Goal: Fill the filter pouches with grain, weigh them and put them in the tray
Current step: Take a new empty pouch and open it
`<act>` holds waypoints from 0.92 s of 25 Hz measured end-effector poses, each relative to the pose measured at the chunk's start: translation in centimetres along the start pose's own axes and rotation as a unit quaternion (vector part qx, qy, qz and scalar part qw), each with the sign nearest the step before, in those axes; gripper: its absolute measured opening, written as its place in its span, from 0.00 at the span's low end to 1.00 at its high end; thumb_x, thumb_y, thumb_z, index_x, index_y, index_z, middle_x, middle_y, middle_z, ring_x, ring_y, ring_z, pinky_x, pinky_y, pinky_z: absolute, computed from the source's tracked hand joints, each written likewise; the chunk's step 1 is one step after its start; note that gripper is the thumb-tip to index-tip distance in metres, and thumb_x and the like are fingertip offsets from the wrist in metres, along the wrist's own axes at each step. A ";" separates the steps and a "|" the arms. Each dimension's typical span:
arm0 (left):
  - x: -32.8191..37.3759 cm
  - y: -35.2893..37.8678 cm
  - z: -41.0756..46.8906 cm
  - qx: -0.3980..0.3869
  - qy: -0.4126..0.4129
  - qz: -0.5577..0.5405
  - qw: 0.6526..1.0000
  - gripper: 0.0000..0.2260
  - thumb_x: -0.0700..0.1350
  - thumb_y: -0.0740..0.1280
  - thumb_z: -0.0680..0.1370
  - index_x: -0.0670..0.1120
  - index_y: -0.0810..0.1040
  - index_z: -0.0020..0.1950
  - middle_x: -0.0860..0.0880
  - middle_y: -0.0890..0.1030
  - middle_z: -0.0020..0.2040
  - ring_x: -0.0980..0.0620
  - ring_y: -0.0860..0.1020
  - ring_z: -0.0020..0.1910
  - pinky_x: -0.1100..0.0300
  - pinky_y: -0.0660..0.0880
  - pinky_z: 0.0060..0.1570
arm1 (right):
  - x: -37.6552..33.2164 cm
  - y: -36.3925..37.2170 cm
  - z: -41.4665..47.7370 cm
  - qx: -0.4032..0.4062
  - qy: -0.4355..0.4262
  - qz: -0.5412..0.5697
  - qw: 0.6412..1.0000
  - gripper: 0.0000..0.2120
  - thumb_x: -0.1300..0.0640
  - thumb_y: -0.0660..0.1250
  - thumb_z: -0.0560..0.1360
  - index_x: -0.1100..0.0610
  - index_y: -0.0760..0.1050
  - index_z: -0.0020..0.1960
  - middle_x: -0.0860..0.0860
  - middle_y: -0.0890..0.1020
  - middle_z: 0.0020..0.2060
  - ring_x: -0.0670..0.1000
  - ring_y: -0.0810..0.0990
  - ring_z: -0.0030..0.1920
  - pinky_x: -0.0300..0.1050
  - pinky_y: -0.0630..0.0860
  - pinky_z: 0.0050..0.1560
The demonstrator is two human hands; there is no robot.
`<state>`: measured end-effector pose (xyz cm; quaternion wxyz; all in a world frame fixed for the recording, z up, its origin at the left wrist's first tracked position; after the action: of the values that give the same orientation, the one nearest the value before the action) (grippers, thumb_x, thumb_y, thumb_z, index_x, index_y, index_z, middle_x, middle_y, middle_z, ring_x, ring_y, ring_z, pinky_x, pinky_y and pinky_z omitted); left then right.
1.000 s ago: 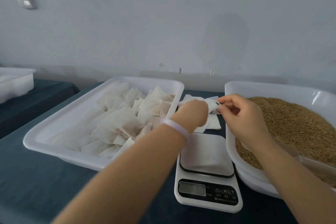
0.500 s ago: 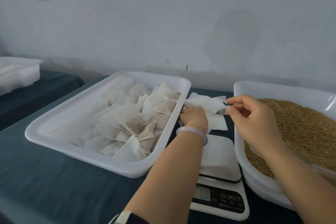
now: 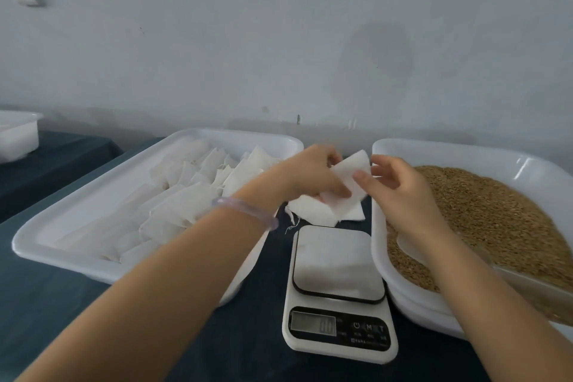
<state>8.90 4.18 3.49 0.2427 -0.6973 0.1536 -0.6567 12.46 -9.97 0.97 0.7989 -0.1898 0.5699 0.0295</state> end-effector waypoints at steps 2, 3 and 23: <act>-0.9 0.6 -1.7 -0.049 -0.010 -0.042 0.998 0.22 0.34 0.74 0.69 0.44 0.71 0.58 0.48 0.79 0.44 0.55 0.79 0.36 0.66 0.75 0.29 | 0.1 0.2 0.0 -0.019 0.012 0.005 1.000 0.17 0.49 0.74 0.69 0.49 0.75 0.55 0.44 0.80 0.46 0.42 0.79 0.47 0.40 0.73 0.45; -1.3 0.9 -2.1 -0.058 -0.012 -0.063 0.996 0.24 0.33 0.75 0.68 0.44 0.70 0.60 0.48 0.79 0.45 0.54 0.80 0.37 0.66 0.75 0.31 | 0.1 0.0 0.0 -0.013 0.014 0.001 1.000 0.13 0.52 0.75 0.68 0.51 0.77 0.51 0.46 0.82 0.43 0.44 0.80 0.44 0.40 0.74 0.43; -2.8 -0.1 -2.7 0.058 0.039 -0.123 0.990 0.13 0.38 0.76 0.68 0.46 0.76 0.48 0.54 0.81 0.29 0.56 0.76 0.29 0.66 0.69 0.31 | -2.7 0.7 -1.8 -0.083 -0.163 -0.070 0.981 0.16 0.55 0.75 0.68 0.38 0.76 0.49 0.36 0.80 0.47 0.39 0.75 0.54 0.34 0.70 0.54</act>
<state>5.97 5.40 1.24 0.1937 -0.6695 0.0379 -0.7161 9.72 -9.45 2.79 0.8629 -0.2874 0.4125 0.0514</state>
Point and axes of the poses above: each hand's wrist, its own z-axis towards the middle knuckle, its own y-axis out of the palm, x = y × z, the point moved 6 cm from there along z, towards the middle knuckle
